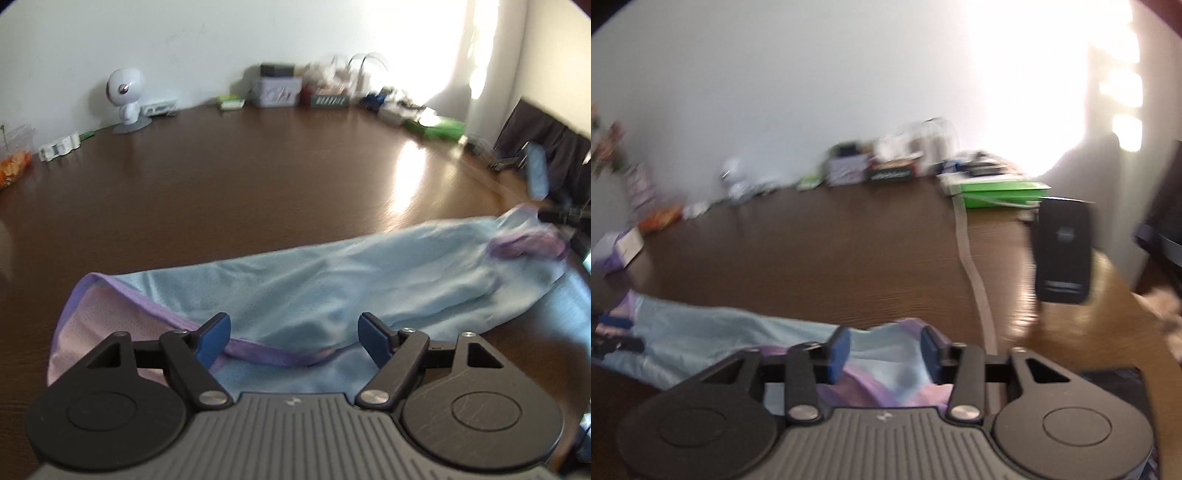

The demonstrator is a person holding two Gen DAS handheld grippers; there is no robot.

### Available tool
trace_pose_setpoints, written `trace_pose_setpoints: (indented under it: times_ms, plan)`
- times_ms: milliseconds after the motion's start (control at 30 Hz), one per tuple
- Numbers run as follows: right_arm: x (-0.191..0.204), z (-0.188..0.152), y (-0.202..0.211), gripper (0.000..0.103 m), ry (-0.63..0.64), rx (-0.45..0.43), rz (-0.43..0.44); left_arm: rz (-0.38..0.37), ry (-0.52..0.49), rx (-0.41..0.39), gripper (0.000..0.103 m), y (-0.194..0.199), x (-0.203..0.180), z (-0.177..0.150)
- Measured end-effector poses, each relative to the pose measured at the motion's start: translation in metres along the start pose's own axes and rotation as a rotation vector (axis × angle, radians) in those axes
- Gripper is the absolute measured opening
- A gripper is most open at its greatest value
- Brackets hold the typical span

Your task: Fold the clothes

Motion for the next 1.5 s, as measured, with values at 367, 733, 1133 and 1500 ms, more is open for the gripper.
trace_pose_setpoints:
  times_ms: [367,733,1133,1500]
  plan:
    - [-0.021,-0.038,0.000,0.036,-0.103,-0.059,-0.112,0.040,-0.062,0.025,0.083,0.001,-0.016,-0.021]
    - [-0.018,-0.027,-0.005,0.008,-0.052,-0.075,-0.130,0.004,-0.005,0.011,0.083,0.010,-0.012,-0.021]
    - [-0.023,-0.039,0.033,0.048,-0.591,-0.030,0.012,-0.003,-0.048,-0.087,0.083,0.035,-0.011,0.019]
    - [-0.038,-0.030,-0.010,0.003,-0.559,-0.118,-0.172,0.002,0.010,-0.066,0.083,0.031,-0.001,0.005]
Point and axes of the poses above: each gripper's, at about its wrist camera, not at the fingertips, and y roughly against the way its jaws point, x to its left, z to its top, the point moved 10 cm from there along -y, roughly the way its jaws point, and after that the axes turned 14 degrees about -y, right-handed, at the moved point
